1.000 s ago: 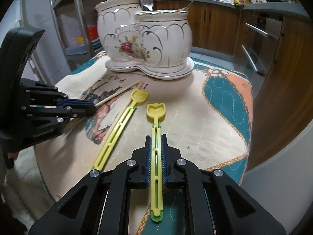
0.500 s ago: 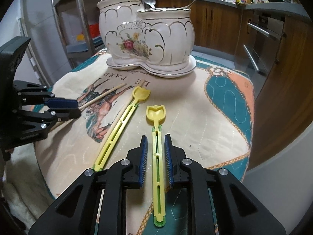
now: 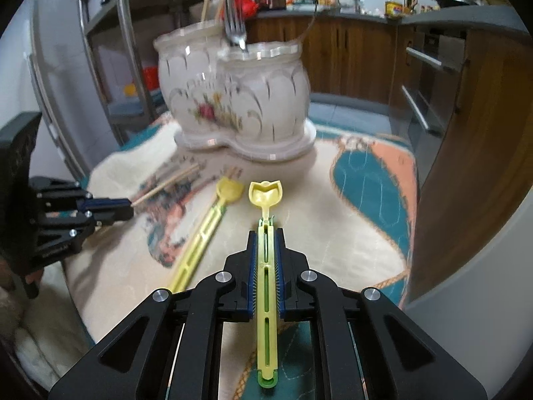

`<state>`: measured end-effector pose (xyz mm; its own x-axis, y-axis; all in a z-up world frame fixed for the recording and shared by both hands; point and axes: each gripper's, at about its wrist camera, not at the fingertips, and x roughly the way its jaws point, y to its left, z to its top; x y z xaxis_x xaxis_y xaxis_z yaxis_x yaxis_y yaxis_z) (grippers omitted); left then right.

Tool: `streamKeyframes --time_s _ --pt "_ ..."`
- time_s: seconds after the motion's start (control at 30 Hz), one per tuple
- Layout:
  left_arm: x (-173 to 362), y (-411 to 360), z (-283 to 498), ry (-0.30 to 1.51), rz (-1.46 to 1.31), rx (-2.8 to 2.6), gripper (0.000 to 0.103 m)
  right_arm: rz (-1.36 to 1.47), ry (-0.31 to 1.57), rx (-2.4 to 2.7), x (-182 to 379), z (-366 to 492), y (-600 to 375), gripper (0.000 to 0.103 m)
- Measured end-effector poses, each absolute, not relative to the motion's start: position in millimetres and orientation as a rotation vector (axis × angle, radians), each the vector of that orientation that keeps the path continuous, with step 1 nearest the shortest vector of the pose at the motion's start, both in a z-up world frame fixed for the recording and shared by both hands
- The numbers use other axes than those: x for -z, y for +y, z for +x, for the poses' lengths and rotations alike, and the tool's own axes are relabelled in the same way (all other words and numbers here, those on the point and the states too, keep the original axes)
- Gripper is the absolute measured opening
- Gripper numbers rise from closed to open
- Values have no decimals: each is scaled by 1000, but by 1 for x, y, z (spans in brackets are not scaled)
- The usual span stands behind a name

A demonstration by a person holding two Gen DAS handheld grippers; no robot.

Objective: Organize utensils
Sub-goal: 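Grasp a chopstick with the left tool while the right tool lifts the yellow spoon, then carry the chopstick with left while right carries the yellow spoon above the holder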

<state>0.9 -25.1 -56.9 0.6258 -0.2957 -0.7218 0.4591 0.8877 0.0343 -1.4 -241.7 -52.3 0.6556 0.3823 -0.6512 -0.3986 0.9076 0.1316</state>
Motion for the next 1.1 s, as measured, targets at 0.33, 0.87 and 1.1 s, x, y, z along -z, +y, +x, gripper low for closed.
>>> streamKeyframes --time_s 0.33,0.87,1.1 --pt "-14 1 -8 486 146 498 4 59 490 -495 -5 -11 -237 11" --pt "-93 15 95 187 -134 456 4 286 269 -503 -56 79 -231 10" --pt "-85 9 132 130 -239 440 4 378 264 -517 -40 118 -226 11"
